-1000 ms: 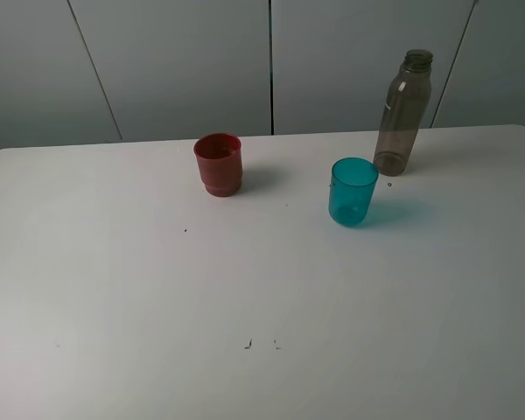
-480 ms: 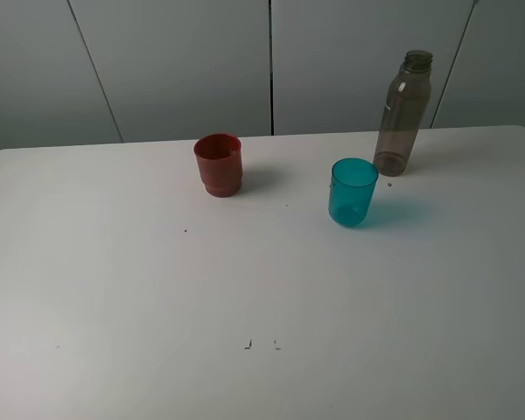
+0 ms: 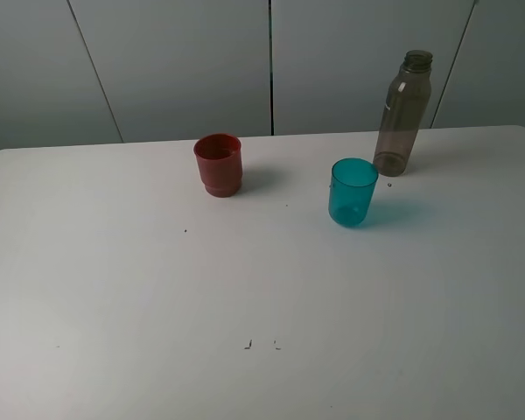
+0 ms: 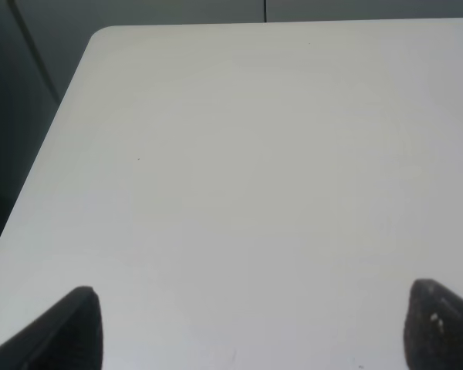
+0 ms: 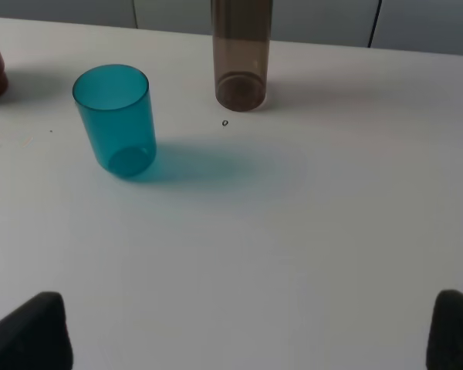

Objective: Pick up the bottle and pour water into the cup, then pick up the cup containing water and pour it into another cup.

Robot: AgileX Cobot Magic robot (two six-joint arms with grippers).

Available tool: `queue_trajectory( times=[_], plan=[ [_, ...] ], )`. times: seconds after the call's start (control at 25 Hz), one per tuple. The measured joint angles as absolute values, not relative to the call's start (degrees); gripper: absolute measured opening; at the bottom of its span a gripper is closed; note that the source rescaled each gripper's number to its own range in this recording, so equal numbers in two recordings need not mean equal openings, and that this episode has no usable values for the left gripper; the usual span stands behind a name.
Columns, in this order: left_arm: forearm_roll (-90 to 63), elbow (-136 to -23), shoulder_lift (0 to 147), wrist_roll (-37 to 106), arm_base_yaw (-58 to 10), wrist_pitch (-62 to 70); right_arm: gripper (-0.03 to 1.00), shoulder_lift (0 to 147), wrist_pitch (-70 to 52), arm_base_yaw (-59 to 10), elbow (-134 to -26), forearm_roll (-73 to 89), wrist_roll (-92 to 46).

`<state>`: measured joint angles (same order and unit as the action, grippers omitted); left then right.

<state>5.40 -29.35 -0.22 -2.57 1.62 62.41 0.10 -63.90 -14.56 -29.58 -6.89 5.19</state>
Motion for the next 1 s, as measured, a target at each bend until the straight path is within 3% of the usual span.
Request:
queue_trajectory(
  times=[0.64, 1.0],
  plan=[
    [5.40, -29.35, -0.22, -2.70, 1.62, 62.41, 1.00, -0.02, -62.89, -14.15, -29.34, -2.22, 1.26],
    [5.40, -29.35, -0.22, -2.70, 1.62, 62.41, 1.00, -0.02, -62.89, -4.57, -29.34, -2.45, 1.87]
  ],
)
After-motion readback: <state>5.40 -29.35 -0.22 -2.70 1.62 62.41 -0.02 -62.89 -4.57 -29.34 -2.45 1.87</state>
